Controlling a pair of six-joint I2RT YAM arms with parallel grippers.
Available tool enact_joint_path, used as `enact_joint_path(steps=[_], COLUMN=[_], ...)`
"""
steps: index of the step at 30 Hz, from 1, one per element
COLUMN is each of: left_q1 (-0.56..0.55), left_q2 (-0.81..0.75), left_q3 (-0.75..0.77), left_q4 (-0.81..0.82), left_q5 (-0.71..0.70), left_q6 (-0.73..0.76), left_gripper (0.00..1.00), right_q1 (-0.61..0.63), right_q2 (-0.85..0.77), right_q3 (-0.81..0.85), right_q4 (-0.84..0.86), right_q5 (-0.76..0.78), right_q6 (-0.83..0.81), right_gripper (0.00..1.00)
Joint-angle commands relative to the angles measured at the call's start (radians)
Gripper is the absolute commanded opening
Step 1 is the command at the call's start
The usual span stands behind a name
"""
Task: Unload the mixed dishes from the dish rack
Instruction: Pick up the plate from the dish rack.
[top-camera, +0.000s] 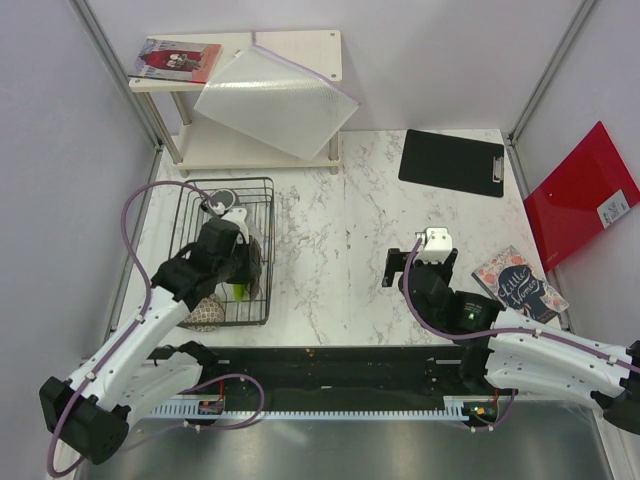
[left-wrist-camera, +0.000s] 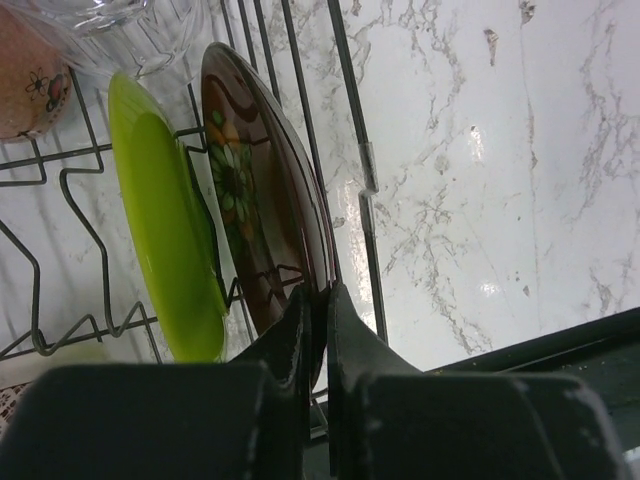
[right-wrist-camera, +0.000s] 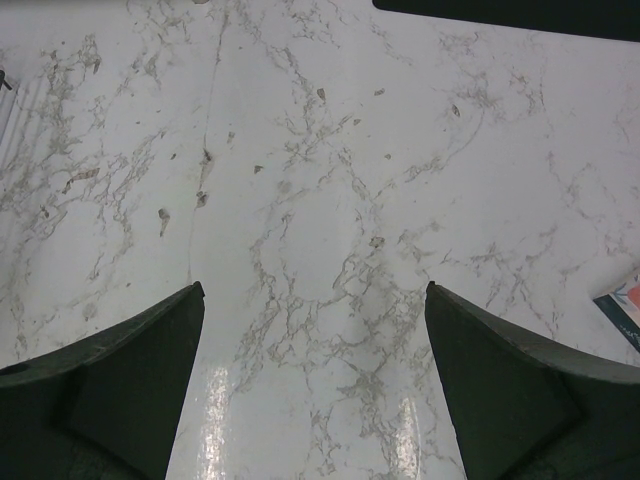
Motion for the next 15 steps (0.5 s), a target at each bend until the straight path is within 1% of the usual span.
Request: enact_joint_path(steps=[1, 8, 11, 15], left_q1=[0.076, 0.136, 0.141, 0.141], left_q2=[-0.04, -0.064, -0.068, -0.06], left_q3=[0.08, 0.107, 0.15, 0.247], left_q4=[0.018, 0.011, -0.02, -0.061], left_q5=[0.092, 0.167, 0.167, 0.158], left_q6=[0.112, 0.109, 0.109, 0.12], left_gripper=[0.02, 0.02, 0.02, 0.02], right_q1=[0.002, 0.003, 0.003, 0.002], right_q2=[-0.007, -0.007, -0.004, 0.003], right_q3=[-0.004, -0.001, 0.004, 0.011], right_q4=[0.01, 0.012, 0.012, 0.012], right_q5=[-0.005, -0.009, -0.014, -0.014], right_q6=[0.009, 0.001, -0.008, -0.015], right_gripper=[0.98, 0.98, 0.98, 0.98])
